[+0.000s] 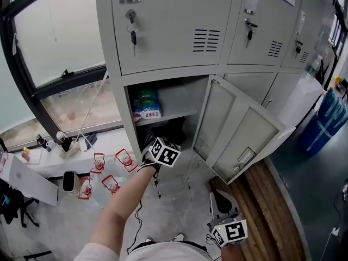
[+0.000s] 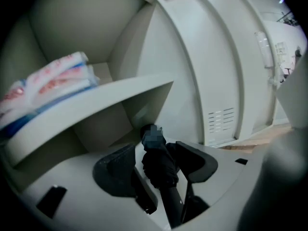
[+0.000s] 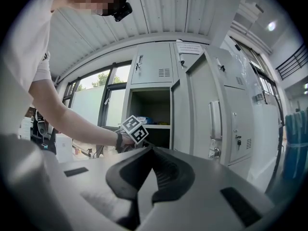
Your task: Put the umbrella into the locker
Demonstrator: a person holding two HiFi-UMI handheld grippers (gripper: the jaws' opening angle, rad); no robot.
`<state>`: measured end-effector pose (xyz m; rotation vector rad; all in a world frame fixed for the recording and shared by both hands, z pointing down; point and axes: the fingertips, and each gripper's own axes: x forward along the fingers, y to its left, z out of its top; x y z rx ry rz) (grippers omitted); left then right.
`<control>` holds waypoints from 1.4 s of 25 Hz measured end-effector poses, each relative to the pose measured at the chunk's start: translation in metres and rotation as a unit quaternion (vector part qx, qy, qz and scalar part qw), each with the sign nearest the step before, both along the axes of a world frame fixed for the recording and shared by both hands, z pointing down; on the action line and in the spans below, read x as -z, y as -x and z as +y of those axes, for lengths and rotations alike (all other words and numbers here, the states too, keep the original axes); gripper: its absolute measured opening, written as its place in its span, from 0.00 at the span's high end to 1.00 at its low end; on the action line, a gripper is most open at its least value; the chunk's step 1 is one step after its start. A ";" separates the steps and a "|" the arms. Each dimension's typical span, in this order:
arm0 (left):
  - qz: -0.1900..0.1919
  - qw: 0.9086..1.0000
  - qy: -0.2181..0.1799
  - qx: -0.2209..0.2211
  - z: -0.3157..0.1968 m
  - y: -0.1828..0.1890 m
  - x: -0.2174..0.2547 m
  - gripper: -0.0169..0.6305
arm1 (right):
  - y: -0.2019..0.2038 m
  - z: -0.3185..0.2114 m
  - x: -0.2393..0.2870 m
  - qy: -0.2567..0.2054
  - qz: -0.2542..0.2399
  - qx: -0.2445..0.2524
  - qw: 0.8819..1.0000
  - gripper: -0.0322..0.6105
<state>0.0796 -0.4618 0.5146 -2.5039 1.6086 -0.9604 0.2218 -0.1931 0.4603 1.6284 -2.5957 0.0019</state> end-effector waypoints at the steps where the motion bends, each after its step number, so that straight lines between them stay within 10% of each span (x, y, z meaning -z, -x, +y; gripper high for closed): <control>1: 0.002 1.000 -0.009 -0.004 0.006 0.001 0.004 0.56 | 0.002 0.003 0.001 0.000 0.001 -0.002 1.000 0.93; 18: 0.045 0.993 -0.110 -0.012 0.122 0.075 0.033 0.94 | 0.067 0.065 0.009 0.002 0.022 -0.004 1.000 0.93; 35: 0.089 0.987 -0.136 0.000 0.231 0.180 0.052 0.94 | 0.105 0.094 0.003 0.012 0.045 -0.021 0.999 0.93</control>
